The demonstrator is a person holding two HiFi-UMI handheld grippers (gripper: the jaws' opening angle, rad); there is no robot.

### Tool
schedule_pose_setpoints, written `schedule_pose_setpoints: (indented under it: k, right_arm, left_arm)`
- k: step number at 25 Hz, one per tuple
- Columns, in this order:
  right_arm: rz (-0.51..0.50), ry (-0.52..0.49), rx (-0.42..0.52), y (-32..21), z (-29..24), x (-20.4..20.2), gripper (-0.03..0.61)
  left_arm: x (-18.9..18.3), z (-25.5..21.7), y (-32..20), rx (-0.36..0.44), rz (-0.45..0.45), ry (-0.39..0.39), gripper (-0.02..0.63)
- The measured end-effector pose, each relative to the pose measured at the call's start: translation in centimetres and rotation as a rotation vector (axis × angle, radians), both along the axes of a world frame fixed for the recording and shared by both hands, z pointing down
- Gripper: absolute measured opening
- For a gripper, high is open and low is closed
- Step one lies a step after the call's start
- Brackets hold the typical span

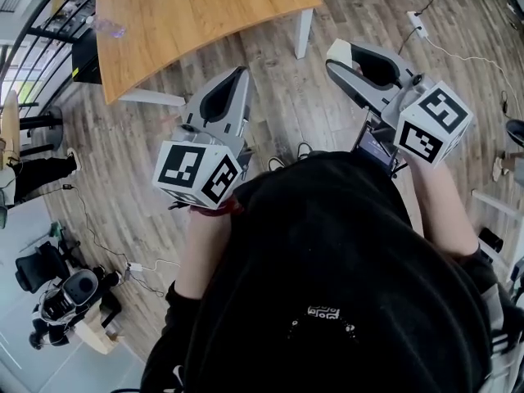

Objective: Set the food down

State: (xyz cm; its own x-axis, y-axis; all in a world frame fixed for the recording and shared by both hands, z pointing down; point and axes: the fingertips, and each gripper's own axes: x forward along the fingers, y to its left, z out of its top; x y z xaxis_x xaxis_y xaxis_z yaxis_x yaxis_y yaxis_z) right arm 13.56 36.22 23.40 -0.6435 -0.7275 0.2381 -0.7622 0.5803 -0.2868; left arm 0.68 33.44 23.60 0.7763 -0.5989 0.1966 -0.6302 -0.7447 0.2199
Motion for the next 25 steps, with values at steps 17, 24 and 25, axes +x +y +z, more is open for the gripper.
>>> schedule_pose_setpoints:
  k: [17, 24, 25]
  right_arm:
    - [0.029, 0.015, -0.028, -1.2, 1.6, 1.4, 0.170]
    - [0.056, -0.059, -0.052, -6.6, 0.9, -0.7, 0.170]
    - [0.063, -0.085, -0.058, -7.6, 0.6, -1.1, 0.171]
  left_arm:
    - [1.6, 2.0, -1.2, -0.038, 0.039, -0.026, 0.000]
    - [0.2, 1.8, -7.7, 0.001, 0.065, 0.000, 0.000]
    - [0.0, 1.7, -8.7, 0.006, 0.074, 0.005, 0.000]
